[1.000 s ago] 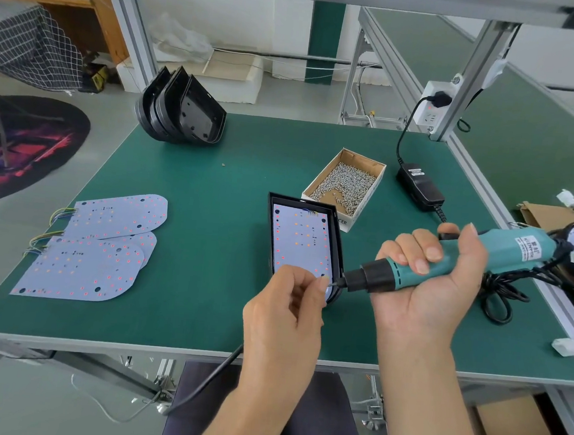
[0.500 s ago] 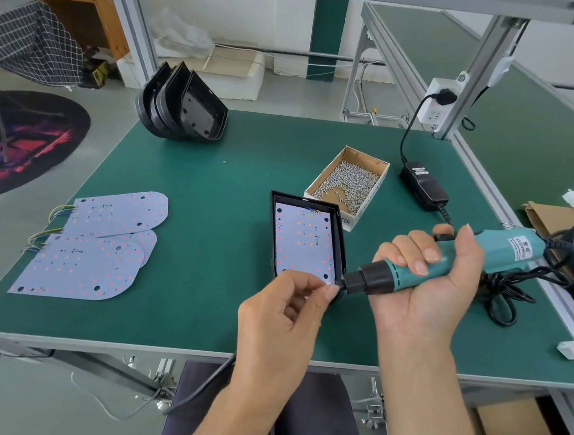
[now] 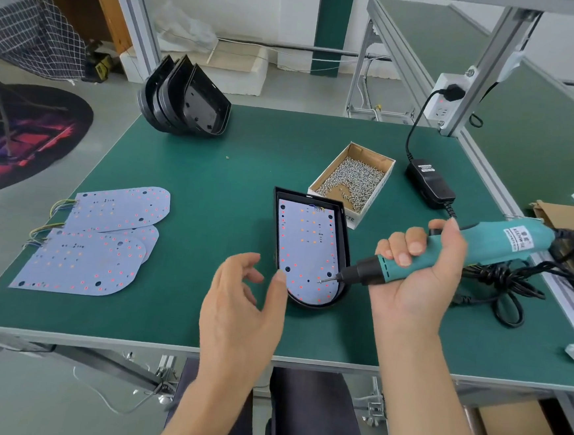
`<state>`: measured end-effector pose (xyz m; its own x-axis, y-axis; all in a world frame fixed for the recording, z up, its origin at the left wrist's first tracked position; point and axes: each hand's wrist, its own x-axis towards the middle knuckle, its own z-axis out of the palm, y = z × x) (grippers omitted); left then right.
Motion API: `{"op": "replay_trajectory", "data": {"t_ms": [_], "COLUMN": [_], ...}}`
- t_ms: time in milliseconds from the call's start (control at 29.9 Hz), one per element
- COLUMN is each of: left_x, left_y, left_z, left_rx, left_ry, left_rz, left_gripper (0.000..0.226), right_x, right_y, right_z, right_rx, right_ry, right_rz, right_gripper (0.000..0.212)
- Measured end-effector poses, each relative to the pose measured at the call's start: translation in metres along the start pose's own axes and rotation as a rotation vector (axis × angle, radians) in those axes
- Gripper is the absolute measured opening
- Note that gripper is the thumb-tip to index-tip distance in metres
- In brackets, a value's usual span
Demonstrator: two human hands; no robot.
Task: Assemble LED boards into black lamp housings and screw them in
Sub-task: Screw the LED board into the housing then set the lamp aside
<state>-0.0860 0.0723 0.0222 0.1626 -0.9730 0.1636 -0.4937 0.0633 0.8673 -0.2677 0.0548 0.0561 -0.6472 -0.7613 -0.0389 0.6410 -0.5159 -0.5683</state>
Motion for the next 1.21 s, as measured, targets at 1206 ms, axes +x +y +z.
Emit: {"op": "replay_trajectory", "data": {"t_ms": [1206], "left_x": [0.002], "left_y": [0.010], "left_z": [0.025], "left_rx": [0.117], "left_ry": [-0.134], "left_rz": [-0.175], "left_gripper": [0.031], "right_x": [-0.010], "right_y": [0.021], "right_z": [0.017], "right_rx": [-0.248], "right_ry": [-0.046], "right_rz": [-0.186], "right_gripper": [0.014]}}
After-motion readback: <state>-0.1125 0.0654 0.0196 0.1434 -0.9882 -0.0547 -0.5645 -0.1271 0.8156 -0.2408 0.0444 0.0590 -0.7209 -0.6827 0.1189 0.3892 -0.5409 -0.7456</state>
